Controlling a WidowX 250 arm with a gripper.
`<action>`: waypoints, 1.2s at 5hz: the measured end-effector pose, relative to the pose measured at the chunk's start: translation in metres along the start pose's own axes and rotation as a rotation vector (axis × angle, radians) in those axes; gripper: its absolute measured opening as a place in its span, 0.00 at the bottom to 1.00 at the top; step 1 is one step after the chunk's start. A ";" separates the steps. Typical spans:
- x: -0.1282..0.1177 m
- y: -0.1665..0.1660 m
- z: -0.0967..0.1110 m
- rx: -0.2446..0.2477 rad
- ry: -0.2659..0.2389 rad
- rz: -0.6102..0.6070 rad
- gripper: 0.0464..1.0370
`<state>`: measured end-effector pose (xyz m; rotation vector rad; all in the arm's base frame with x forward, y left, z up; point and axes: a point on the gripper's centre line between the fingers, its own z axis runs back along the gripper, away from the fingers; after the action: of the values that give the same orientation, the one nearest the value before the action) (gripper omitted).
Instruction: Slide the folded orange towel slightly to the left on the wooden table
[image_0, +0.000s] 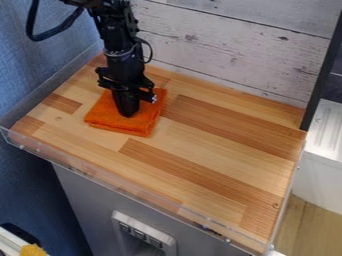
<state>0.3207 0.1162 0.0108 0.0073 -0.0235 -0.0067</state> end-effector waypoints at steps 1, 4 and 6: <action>-0.004 0.002 0.004 -0.012 0.040 0.018 0.19; -0.009 -0.068 0.069 0.004 0.037 0.028 0.96; -0.017 -0.126 0.104 0.019 0.007 0.018 0.96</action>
<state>0.3005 -0.0104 0.1130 0.0263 -0.0169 0.0112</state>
